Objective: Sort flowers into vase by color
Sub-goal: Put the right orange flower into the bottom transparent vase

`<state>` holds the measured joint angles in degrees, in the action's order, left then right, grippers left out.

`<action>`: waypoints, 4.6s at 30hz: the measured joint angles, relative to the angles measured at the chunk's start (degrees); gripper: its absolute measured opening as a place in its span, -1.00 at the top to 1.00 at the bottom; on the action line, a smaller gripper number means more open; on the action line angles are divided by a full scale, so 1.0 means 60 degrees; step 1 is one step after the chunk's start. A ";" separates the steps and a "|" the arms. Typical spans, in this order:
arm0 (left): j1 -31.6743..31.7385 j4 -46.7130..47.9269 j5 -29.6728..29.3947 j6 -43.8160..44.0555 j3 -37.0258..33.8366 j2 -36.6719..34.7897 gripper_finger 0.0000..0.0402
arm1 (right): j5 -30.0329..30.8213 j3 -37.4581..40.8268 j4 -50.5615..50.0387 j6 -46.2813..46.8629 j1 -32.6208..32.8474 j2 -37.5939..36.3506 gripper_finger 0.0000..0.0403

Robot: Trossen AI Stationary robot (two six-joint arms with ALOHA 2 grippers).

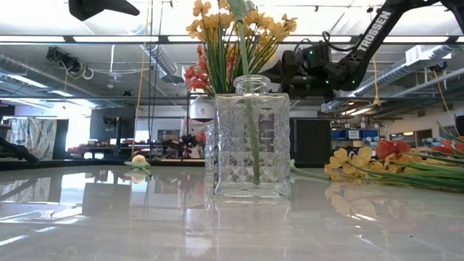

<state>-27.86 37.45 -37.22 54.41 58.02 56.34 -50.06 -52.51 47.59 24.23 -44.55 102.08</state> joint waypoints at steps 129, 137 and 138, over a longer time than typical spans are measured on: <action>-0.0002 -0.0146 -0.0002 0.0000 0.0000 0.0002 -0.63 | 0.9086 -0.0015 -1.3337 0.5459 0.5109 -0.0648 -0.24; 0.0000 -0.0146 -0.0002 0.0000 0.0000 0.0000 -0.63 | 0.8912 -0.0011 -1.3696 0.5431 0.5110 -0.0656 -0.24; -0.0002 -0.0146 0.0000 0.0000 0.0000 0.0000 -0.63 | 0.8897 -0.0011 -1.3714 0.5433 0.5110 -0.0656 -0.24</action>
<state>-27.87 36.58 -37.22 54.41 58.02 56.34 3.32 -52.58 -34.69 56.83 -13.89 98.15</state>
